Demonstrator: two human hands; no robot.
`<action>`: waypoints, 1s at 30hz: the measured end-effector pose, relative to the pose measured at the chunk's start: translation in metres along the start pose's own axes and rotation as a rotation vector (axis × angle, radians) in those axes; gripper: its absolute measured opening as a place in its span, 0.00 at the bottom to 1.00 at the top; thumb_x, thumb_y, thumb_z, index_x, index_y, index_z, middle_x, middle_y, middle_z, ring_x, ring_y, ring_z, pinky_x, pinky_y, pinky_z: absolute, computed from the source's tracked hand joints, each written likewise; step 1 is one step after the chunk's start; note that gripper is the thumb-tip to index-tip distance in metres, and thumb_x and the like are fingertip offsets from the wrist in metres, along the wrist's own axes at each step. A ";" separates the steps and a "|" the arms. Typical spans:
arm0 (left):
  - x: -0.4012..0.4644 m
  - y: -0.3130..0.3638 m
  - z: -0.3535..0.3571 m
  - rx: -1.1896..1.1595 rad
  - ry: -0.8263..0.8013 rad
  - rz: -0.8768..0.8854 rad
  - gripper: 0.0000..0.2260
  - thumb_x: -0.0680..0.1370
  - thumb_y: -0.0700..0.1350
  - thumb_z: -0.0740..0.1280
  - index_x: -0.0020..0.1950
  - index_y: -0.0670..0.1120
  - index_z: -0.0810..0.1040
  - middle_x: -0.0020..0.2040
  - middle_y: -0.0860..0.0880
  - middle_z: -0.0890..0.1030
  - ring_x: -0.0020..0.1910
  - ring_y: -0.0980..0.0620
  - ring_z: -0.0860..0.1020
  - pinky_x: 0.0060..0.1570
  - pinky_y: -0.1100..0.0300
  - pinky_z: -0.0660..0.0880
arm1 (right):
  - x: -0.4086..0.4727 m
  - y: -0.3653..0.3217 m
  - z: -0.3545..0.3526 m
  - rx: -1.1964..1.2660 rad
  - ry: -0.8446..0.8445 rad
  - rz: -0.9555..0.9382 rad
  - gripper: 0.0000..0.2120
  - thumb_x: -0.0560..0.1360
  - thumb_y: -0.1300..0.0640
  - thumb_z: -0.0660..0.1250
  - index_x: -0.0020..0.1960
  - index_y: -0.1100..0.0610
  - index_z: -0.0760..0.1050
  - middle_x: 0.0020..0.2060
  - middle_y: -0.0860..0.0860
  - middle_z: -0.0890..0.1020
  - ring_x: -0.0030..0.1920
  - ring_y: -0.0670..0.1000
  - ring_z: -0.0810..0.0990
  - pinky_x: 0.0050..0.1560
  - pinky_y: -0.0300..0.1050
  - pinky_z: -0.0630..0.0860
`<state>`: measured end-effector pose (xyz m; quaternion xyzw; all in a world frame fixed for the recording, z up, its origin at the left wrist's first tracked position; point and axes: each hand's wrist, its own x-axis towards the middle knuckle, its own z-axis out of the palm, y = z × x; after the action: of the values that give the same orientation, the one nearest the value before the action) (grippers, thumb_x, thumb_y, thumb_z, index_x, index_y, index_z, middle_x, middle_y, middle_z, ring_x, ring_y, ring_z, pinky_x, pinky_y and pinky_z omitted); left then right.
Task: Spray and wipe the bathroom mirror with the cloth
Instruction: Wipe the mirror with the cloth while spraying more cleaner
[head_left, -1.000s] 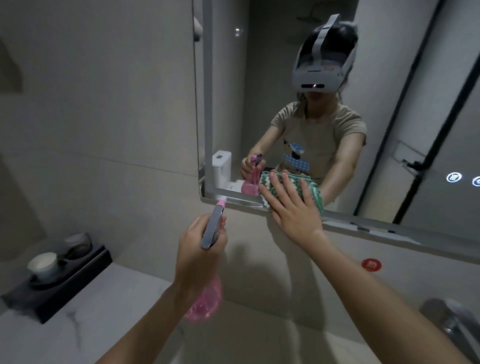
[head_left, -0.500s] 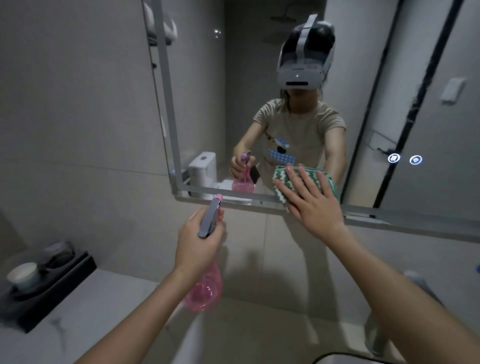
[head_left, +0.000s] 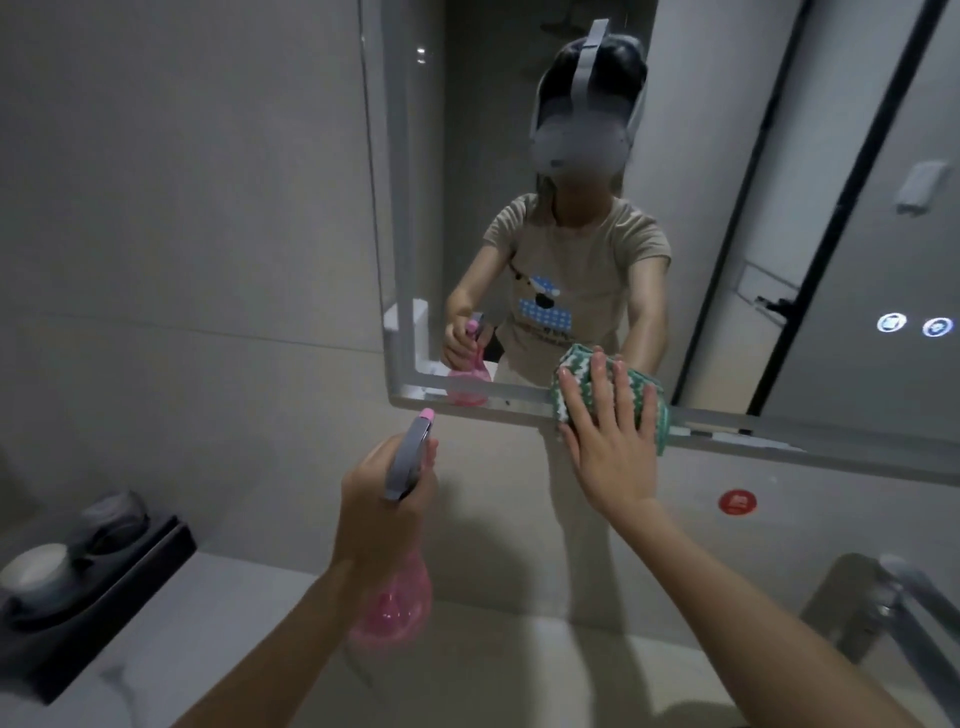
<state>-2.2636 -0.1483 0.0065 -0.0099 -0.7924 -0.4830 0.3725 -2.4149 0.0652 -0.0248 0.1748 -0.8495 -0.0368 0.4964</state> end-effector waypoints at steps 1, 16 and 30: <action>0.007 -0.011 -0.008 -0.014 0.004 0.003 0.13 0.75 0.43 0.65 0.33 0.39 0.71 0.24 0.54 0.64 0.23 0.58 0.64 0.24 0.70 0.59 | 0.003 -0.015 0.004 -0.009 0.012 -0.026 0.28 0.78 0.47 0.55 0.77 0.51 0.55 0.76 0.57 0.53 0.75 0.60 0.52 0.72 0.62 0.49; 0.097 -0.093 -0.082 -0.013 -0.003 0.043 0.15 0.72 0.33 0.69 0.34 0.50 0.69 0.29 0.63 0.76 0.28 0.69 0.71 0.30 0.78 0.62 | 0.084 -0.159 0.032 -0.113 0.194 -0.279 0.26 0.79 0.48 0.58 0.76 0.48 0.58 0.75 0.52 0.58 0.75 0.55 0.56 0.72 0.56 0.53; 0.166 0.060 -0.092 -0.062 0.014 0.112 0.05 0.76 0.38 0.66 0.41 0.39 0.79 0.35 0.43 0.79 0.32 0.57 0.74 0.33 0.65 0.67 | 0.253 -0.061 -0.082 -0.212 0.196 -0.356 0.26 0.80 0.45 0.50 0.76 0.51 0.56 0.75 0.56 0.60 0.74 0.59 0.58 0.73 0.60 0.49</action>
<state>-2.3078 -0.2451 0.1753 -0.0624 -0.7726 -0.4856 0.4043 -2.4415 -0.0672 0.2120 0.2718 -0.7444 -0.1957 0.5777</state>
